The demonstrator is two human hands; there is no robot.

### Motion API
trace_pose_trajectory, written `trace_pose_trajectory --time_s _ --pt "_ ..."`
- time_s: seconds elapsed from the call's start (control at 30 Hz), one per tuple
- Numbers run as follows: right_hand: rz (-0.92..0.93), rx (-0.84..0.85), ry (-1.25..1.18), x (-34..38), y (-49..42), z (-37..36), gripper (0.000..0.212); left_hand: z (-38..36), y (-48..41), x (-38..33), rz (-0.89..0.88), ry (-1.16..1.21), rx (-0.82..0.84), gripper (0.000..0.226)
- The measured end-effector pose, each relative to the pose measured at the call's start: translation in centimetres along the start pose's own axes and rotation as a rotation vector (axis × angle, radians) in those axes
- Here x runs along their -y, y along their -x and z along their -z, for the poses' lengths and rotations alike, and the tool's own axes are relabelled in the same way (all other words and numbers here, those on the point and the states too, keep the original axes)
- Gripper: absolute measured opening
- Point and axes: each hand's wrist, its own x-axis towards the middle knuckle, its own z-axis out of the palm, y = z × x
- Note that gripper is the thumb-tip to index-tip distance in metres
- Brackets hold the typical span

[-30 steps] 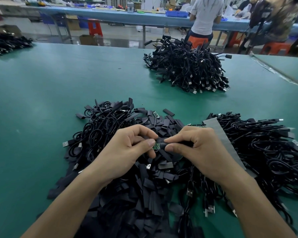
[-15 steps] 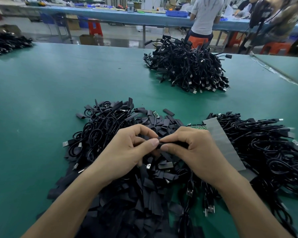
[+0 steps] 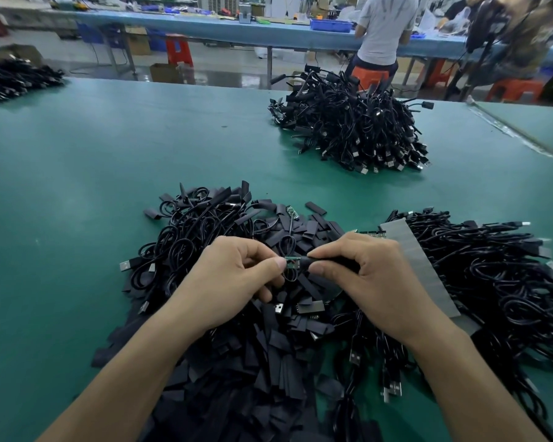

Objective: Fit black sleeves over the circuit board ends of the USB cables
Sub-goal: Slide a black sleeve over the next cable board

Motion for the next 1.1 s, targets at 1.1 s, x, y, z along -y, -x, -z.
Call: trace_pose_trajectory --time_s 1.1 --pt "0.143 0.05 0.141 -0.02 0.61 -0.7 0.032 -0.11 0.14 0.14 -0.105 -0.186 0.098 0.022"
